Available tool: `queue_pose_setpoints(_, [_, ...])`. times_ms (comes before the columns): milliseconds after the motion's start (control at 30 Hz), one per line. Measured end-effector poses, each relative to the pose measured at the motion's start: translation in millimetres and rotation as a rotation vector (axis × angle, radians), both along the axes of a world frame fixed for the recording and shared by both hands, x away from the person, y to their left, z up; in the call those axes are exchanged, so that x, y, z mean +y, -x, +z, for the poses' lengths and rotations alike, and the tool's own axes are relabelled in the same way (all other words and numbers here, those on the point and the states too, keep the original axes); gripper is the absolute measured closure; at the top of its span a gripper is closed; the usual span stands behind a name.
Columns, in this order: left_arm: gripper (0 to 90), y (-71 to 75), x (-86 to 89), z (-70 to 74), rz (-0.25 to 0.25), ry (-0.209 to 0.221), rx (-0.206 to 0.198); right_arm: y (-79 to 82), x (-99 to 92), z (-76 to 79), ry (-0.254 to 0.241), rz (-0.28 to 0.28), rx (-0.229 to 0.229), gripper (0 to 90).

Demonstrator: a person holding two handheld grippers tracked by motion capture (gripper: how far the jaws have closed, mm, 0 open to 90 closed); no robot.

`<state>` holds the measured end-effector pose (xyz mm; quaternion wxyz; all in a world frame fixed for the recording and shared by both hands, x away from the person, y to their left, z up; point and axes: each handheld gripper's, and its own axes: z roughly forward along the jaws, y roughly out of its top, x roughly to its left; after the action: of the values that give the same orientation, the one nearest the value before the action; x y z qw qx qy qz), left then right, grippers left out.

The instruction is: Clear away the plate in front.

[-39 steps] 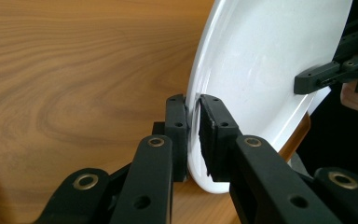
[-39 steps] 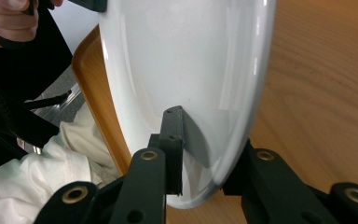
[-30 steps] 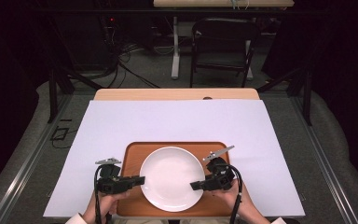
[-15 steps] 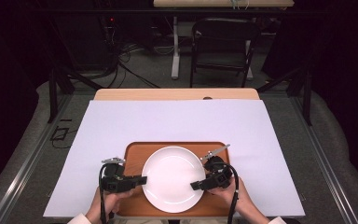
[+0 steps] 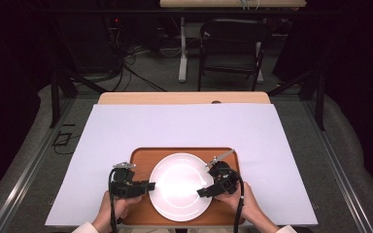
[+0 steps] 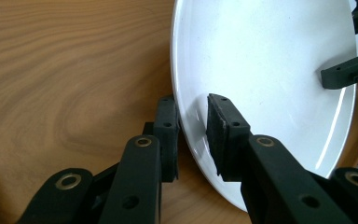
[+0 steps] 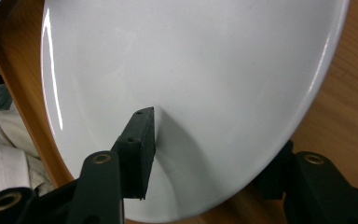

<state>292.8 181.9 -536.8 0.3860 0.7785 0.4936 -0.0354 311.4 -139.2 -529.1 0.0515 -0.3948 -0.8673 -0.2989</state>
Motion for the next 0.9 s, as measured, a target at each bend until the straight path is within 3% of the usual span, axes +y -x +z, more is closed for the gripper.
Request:
queue_pose_setpoints(333, [71.2, -2.2, -2.4, -4.2, 0.005, -0.032, 0.009, -1.8, 1.6, -3.4, 0.045, -0.016, -0.012, 39.9])
queue_pose_setpoints(767, [68.9, -2.9, -6.6, -5.4, -0.006, -0.079, -0.008, -1.1, 3.2, -2.9, 0.083, -0.022, -0.04, 36.1])
queue_pose_setpoints(900, [68.4, -3.2, -6.7, -6.0, -0.009, -0.075, -0.002, 0.0, 4.7, -2.8, 0.11, -0.034, -0.054, 32.3])
